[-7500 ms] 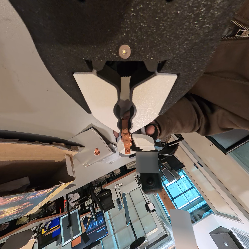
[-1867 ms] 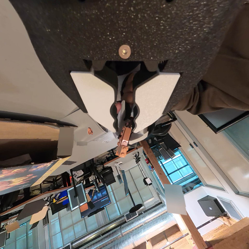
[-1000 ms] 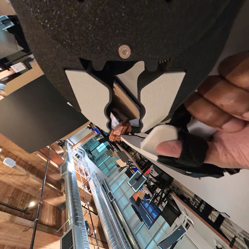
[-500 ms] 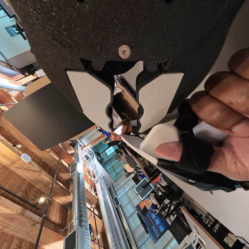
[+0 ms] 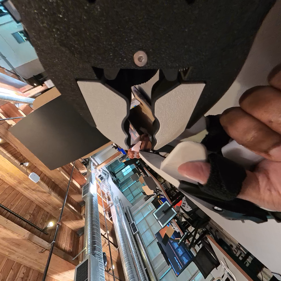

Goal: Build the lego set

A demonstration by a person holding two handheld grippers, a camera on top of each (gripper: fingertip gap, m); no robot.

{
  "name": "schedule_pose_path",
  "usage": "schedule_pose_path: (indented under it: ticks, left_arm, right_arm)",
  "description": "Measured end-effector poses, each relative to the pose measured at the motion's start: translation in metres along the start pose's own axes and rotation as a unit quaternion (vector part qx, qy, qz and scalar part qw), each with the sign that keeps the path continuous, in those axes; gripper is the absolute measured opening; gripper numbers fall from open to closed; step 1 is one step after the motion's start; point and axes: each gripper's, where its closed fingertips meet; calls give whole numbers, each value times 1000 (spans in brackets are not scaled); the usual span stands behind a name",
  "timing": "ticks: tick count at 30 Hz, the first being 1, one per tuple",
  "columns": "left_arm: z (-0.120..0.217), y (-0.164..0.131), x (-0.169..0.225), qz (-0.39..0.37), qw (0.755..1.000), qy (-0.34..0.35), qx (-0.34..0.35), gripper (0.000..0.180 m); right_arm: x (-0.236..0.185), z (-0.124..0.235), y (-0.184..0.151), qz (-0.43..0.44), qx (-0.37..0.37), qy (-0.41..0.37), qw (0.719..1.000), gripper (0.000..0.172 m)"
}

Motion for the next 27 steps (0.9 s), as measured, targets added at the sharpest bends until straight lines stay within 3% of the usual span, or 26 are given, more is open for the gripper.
schedule_pose_path:
  ticks: [27]
  left_arm:
    - [-1, -6, 0, -21, 999, 11, -33, 13]
  right_arm:
    - [2, 5, -2, -9, 11, 22, 1000, 25]
Point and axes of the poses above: each gripper's, where its closed fingertips meet, z back along the fingers, y out of its top, x = y × z across the jaws, and after that the axes turned 4 degrees about x, right-handed
